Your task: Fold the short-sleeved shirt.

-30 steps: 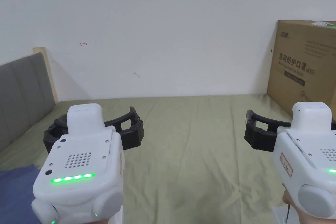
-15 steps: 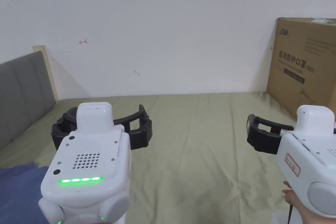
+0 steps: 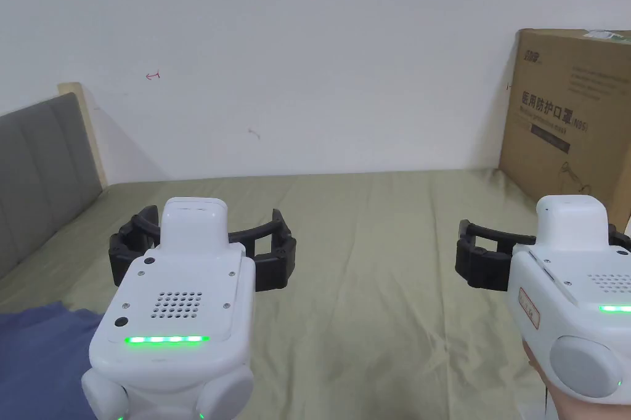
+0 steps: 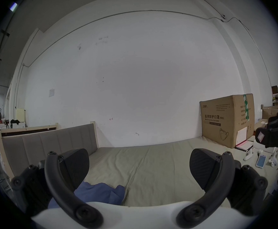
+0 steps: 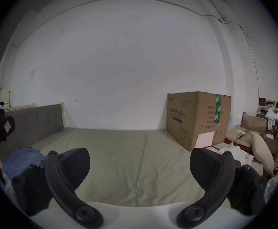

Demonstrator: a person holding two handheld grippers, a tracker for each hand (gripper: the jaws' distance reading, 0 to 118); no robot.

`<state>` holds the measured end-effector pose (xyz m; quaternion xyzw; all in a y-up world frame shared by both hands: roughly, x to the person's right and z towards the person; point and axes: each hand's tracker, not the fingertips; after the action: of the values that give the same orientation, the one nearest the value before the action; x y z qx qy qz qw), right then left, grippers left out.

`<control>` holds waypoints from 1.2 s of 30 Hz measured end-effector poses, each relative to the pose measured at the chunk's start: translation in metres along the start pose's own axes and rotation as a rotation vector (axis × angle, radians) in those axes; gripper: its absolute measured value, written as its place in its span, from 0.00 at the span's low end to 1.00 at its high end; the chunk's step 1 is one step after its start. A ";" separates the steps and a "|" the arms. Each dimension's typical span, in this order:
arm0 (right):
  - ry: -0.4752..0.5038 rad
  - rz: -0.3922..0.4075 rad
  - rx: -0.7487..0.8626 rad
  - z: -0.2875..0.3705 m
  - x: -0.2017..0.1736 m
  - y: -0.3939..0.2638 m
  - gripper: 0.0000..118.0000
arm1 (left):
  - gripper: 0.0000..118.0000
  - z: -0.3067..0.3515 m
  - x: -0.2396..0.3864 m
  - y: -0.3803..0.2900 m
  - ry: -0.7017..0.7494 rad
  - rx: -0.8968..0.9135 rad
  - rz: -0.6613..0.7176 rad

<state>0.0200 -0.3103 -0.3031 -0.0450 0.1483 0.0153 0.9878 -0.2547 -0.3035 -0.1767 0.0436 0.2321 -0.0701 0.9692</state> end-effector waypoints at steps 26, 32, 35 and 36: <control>0.058 -0.126 0.055 -0.001 0.009 -0.008 0.02 | 0.00 -0.001 -0.017 -0.025 -0.040 -0.140 0.110; 0.306 -0.106 -0.028 -0.031 -0.092 -0.012 0.02 | 0.00 0.039 -0.107 -0.038 0.247 -0.160 0.031; 0.417 -0.045 0.007 -0.030 -0.145 -0.006 0.02 | 0.00 0.068 -0.149 -0.043 0.369 -0.147 0.093; 0.450 -0.048 0.006 -0.029 -0.155 -0.005 0.02 | 0.00 0.075 -0.156 -0.045 0.388 -0.147 0.104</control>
<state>-0.1368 -0.3202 -0.2850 -0.0477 0.3640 -0.0190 0.9300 -0.3661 -0.3385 -0.0415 -0.0029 0.4163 0.0067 0.9092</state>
